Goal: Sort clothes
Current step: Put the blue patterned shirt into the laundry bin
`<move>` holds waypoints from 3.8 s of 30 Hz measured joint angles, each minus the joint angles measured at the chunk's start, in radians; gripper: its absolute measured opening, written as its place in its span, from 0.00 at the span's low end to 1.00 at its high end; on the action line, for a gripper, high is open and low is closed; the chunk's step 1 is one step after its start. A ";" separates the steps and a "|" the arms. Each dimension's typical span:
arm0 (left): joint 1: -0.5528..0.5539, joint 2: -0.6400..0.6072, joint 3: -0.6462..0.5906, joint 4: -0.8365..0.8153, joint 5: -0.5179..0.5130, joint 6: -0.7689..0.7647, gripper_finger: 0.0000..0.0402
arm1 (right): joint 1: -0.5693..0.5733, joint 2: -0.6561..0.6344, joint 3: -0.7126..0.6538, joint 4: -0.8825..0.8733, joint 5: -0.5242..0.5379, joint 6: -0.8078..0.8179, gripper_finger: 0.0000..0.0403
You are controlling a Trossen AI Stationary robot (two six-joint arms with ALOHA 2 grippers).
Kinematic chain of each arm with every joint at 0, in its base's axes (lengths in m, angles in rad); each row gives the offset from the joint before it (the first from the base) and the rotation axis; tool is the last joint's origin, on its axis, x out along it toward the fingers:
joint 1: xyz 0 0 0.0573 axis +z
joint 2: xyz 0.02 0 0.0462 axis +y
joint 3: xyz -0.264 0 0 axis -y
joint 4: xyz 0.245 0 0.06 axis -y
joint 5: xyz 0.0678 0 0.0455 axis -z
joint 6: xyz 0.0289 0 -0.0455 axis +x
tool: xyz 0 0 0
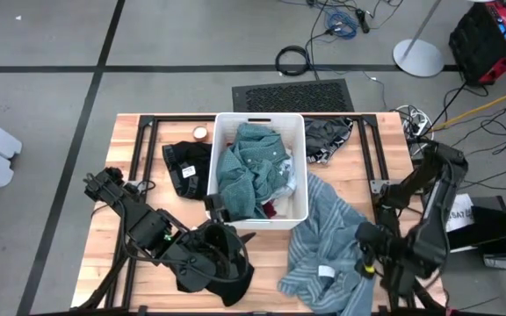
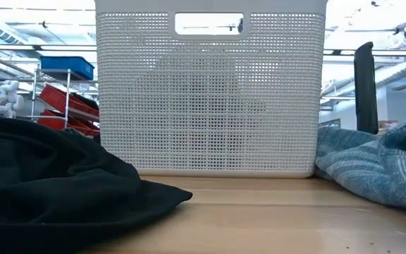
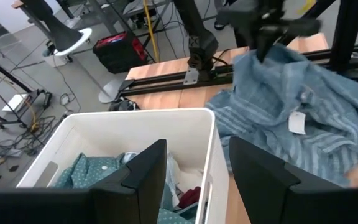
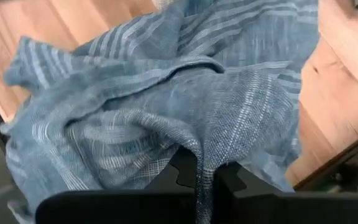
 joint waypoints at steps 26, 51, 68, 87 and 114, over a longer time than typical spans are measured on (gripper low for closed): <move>0.005 0.001 0.000 0.013 0.028 0.002 0.46 | -0.367 -0.365 -0.622 0.400 -0.211 -0.149 0.52; 0.017 0.001 -0.001 0.058 0.061 0.001 0.46 | -0.425 -0.260 -0.871 0.848 -0.389 -0.147 0.49; 0.026 0.001 -0.001 0.236 0.078 0.031 0.46 | -0.422 -0.322 -0.828 0.910 -0.430 -0.323 0.04; 0.023 -0.020 -0.001 0.276 0.104 0.047 0.46 | -0.275 -0.423 -0.324 0.856 -0.318 -0.637 0.02; 0.044 -0.027 -0.001 -0.464 -0.090 -0.235 0.46 | -0.487 -0.425 0.208 1.520 -0.190 -2.087 0.03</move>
